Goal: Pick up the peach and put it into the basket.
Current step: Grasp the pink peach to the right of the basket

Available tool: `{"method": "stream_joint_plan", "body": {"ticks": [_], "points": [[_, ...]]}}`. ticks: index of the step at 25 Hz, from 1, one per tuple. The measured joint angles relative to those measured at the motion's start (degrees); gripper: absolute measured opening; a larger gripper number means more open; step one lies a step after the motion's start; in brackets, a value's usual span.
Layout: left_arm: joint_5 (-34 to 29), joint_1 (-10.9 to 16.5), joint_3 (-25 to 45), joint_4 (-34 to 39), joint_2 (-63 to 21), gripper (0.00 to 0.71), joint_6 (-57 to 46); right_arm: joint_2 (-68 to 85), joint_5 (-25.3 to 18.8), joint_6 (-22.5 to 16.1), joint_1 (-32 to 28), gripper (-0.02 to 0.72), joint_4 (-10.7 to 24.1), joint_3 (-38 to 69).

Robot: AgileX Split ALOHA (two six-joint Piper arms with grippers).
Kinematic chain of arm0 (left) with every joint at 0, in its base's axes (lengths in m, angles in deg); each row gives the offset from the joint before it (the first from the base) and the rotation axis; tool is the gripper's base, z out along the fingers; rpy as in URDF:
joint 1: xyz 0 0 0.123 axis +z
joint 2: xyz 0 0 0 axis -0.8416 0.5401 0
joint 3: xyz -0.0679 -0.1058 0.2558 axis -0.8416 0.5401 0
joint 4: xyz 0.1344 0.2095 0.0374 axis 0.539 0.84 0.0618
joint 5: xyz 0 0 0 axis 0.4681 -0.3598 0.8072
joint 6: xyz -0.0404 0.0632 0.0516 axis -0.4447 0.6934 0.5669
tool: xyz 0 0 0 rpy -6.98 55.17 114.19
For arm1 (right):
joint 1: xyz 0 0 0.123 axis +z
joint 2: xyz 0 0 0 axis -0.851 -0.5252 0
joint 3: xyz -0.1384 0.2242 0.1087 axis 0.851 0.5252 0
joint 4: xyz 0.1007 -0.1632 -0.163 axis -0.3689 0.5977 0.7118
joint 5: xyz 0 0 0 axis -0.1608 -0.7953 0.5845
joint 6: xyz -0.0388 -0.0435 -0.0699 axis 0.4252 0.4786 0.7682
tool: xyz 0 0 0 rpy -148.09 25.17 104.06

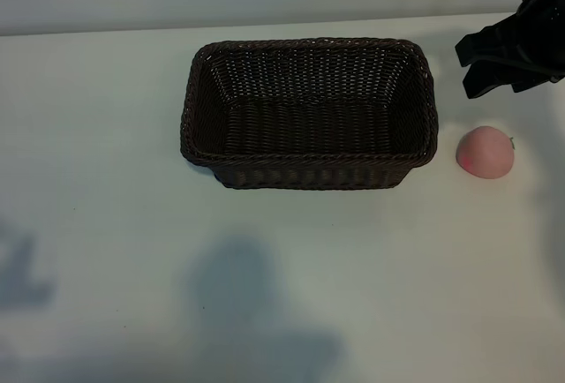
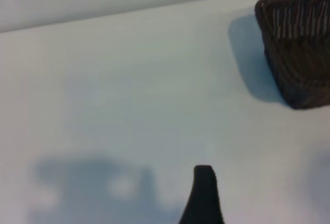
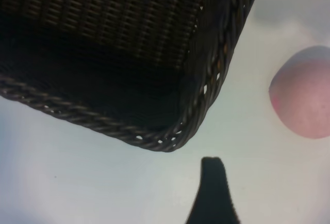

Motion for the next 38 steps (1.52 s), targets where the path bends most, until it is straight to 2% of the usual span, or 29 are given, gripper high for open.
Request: {"method": "stream_joint_plan", "body": {"ticks": [8,18,21,24,27,31,38], "points": [[-1.7,0.0,10.1,0.6,-12.9,0.596,-4.2,0.0,0.0,0.0,0.0,0.526,0.0,0.0],[-2.9,0.0,16.9,3.0,-19.8,0.588,-6.6,-0.1,2.3,0.0,0.0,0.526,0.1,0.0],[-2.9,0.0,17.5,3.0,-20.7,0.565,-6.7,-1.0,3.2,0.0,0.0,0.526,2.7,0.0],[-2.8,-0.2,17.5,3.0,-20.8,0.535,-6.7,-3.3,3.2,-0.6,0.0,0.526,7.2,0.0],[-2.8,-2.2,17.5,3.0,-20.9,0.504,-6.7,-6.3,3.5,-1.7,0.0,0.526,9.9,0.0],[-2.8,-3.9,17.5,3.0,-20.9,0.466,-6.7,-10.2,5.7,-2.9,0.0,0.526,11.3,0.0],[-2.8,-4.0,17.5,3.0,-20.9,0.442,-6.7,-14.7,10.4,-4.7,0.0,0.526,13.5,0.0]]}}
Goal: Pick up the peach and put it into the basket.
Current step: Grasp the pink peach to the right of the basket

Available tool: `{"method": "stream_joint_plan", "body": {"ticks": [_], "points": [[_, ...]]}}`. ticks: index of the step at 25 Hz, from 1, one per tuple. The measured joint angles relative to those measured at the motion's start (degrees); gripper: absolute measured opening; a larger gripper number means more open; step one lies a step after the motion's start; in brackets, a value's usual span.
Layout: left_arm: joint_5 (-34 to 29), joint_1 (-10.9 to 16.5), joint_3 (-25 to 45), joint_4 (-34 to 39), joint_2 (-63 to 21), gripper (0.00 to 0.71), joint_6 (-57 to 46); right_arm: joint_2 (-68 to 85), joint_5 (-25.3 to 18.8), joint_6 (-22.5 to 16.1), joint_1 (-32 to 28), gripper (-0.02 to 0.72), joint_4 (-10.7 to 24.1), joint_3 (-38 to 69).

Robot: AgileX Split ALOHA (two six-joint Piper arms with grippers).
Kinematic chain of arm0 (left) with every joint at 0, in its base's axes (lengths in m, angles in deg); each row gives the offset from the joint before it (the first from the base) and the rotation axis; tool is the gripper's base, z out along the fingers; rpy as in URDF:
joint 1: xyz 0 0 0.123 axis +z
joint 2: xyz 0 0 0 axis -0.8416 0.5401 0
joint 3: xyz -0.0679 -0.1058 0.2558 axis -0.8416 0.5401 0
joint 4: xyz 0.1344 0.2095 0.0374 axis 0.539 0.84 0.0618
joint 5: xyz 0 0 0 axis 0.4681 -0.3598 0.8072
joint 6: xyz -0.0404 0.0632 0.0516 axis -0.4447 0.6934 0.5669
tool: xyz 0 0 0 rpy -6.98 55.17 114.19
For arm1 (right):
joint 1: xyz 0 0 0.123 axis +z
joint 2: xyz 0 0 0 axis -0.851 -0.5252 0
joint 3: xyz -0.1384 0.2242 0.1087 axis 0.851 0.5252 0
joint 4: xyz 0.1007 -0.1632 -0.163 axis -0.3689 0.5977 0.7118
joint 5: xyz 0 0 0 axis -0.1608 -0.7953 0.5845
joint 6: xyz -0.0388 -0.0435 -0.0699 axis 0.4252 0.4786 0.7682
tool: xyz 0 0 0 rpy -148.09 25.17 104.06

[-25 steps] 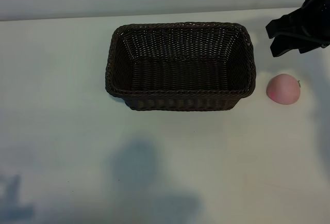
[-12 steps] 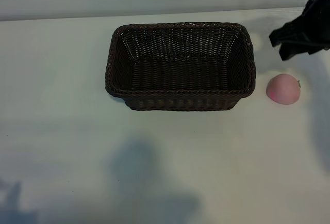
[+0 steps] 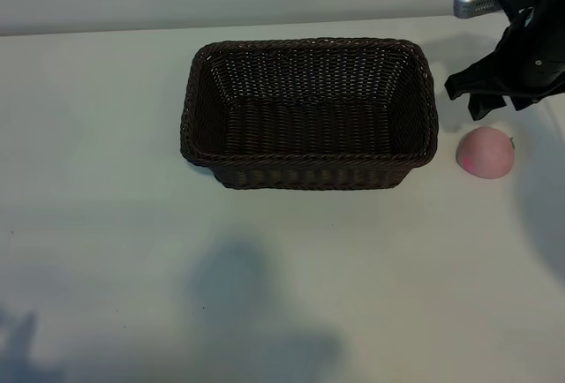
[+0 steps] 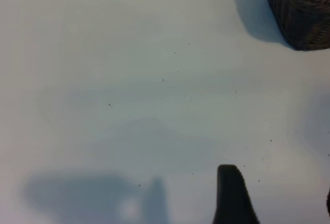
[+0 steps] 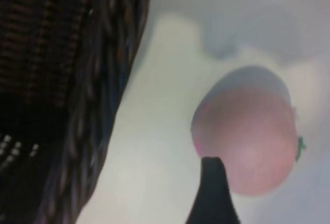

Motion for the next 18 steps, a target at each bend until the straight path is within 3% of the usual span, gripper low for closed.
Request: {"method": "stream_joint_plan", "body": {"ticks": [5,13,15,18], "points": [[0.1,0.0,0.0,0.0,0.0,0.454,0.0,-2.9,0.6,-0.7,0.0,0.526,1.2,0.5],[0.9,0.0,0.0,0.0,0.0,0.601,0.0,-6.1,2.2,-1.0,0.0,0.524,0.9,1.2],[0.9,0.0,0.0,0.0,0.0,0.602,0.0,-6.7,2.3,-1.0,0.0,0.496,0.9,1.2],[0.9,0.0,0.0,0.1,0.0,0.588,0.0,-7.3,2.3,-1.0,0.0,0.348,0.9,1.2]]}}
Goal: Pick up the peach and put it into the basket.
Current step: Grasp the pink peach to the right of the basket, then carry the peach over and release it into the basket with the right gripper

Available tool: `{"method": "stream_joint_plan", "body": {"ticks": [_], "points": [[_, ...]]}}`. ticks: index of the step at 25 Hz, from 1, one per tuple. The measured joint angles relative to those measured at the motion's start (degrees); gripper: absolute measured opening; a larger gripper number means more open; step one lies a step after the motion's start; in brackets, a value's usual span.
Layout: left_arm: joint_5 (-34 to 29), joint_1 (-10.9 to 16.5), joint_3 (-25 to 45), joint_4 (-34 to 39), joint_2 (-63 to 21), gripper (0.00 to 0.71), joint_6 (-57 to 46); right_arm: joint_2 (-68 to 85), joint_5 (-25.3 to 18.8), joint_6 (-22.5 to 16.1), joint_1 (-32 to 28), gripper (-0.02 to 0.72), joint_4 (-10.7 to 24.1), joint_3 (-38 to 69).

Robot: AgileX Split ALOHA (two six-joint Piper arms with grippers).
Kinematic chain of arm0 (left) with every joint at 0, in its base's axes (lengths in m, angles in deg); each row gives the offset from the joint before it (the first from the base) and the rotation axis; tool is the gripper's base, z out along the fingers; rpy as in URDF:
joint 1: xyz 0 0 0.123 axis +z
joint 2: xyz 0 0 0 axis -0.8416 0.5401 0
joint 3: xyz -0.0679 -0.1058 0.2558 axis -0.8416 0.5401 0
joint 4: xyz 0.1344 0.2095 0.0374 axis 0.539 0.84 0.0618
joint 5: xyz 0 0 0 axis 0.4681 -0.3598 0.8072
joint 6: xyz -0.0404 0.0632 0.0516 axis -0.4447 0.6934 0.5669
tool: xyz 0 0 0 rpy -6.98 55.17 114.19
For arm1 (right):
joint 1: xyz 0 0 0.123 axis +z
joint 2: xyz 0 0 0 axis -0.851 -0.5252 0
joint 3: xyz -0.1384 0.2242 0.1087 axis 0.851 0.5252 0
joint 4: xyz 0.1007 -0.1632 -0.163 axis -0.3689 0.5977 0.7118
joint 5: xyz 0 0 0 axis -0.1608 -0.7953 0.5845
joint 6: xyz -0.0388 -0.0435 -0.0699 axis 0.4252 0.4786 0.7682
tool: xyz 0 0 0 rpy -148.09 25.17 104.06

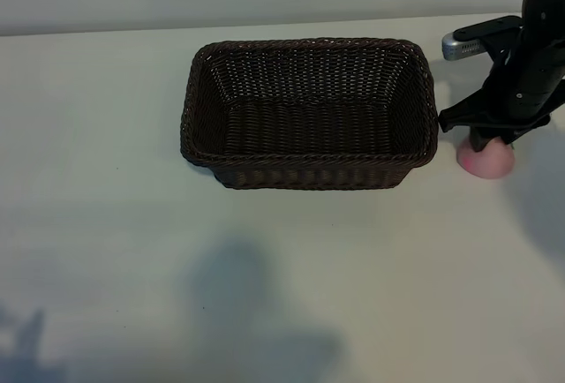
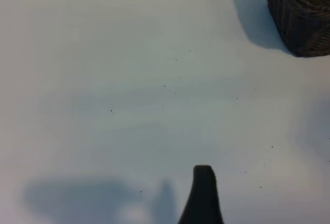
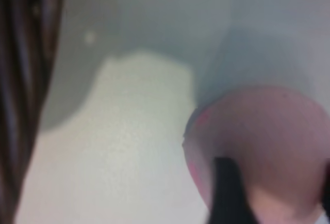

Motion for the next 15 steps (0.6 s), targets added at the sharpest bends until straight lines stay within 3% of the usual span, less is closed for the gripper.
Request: {"method": "stream_joint_plan", "body": {"ticks": [3,5,10,15], "points": [[0.0,0.0,0.0,0.0,0.0,0.563,0.0,0.0,0.1,-0.3,0.0,0.117,0.0,0.0],[0.0,0.0,0.0,0.0,0.0,0.548,0.0,0.0,0.1,-0.6,0.0,0.057,0.0,0.0],[0.0,0.0,0.0,0.0,0.0,0.538,0.0,0.7,-1.9,-0.8,0.0,0.046,0.3,-0.1],[0.0,0.0,0.0,0.0,0.0,0.538,0.0,6.1,-7.8,-1.0,0.0,0.046,0.7,-3.5]]}}
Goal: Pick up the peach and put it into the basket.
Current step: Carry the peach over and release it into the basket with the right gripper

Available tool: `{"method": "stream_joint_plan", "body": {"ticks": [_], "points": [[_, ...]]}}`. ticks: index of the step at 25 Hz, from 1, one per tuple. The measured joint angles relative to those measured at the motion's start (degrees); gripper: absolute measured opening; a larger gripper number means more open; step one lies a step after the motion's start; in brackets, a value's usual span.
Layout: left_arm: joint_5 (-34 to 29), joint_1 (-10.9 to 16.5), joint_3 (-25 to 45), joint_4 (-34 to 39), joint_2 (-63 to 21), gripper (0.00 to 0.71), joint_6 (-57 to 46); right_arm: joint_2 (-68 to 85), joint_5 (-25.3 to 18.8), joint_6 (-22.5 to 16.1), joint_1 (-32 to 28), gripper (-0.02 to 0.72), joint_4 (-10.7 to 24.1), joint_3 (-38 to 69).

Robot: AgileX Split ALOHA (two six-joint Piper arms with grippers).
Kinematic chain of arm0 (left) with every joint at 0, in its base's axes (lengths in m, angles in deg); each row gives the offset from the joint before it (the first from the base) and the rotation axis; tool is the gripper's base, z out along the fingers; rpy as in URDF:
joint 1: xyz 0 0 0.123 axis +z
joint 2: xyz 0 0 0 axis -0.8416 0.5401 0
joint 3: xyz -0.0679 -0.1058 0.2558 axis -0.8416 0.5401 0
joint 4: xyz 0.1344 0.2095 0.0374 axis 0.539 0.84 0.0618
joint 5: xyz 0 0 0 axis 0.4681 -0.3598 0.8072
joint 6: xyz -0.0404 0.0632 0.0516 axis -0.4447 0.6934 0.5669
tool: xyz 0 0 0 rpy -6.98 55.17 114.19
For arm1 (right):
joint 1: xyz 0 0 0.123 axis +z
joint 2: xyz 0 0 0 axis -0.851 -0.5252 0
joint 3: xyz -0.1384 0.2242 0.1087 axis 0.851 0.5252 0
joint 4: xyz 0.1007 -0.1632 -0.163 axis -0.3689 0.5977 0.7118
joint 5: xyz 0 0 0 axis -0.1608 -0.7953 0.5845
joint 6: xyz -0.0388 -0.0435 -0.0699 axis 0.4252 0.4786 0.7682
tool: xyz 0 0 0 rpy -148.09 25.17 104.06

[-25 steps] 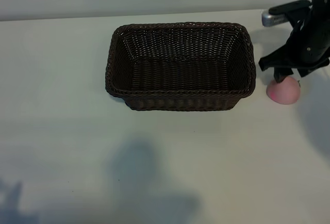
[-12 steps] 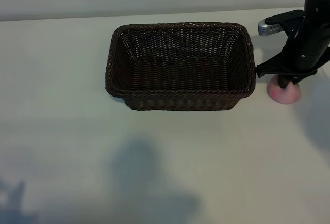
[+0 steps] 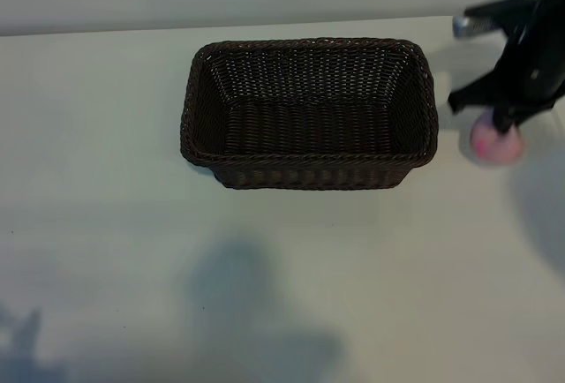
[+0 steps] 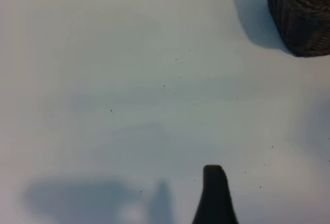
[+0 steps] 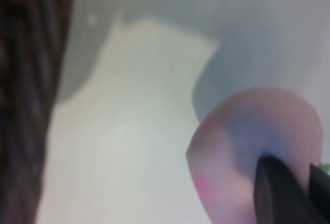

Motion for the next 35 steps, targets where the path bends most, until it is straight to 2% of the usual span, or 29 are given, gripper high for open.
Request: {"method": "stream_joint_plan", "body": {"ticks": [7,10,12,15,19,23,29,35], "points": [[0.0,0.0,0.0,0.0,0.0,0.537,0.0,6.2,-8.8,-0.1,0.0,0.046,0.4,-11.0],[0.0,0.0,0.0,0.0,0.0,0.536,0.0,6.1,-11.0,-0.1,0.0,0.046,-0.4,-13.4],[0.0,0.0,0.0,0.0,0.0,0.536,0.0,6.1,-11.7,-0.1,0.0,0.046,-1.0,-14.4],[0.0,0.0,0.0,0.0,0.0,0.534,0.0,6.1,-12.0,-0.1,0.8,0.046,-3.7,-14.8],[0.0,0.0,0.0,0.0,0.0,0.534,0.0,6.1,-12.3,-0.1,4.8,0.046,-4.9,-14.8],[0.0,0.0,0.0,0.0,0.0,0.534,0.0,5.7,-11.5,-0.7,10.7,0.046,-5.9,-14.8],[0.0,0.0,0.0,0.0,0.0,0.534,0.0,2.1,-7.3,-1.0,17.3,0.046,-6.6,-14.8],[0.0,0.0,0.0,0.0,0.0,0.534,0.0,-2.8,1.1,-1.7,17.8,0.046,-7.6,-14.8]]}}
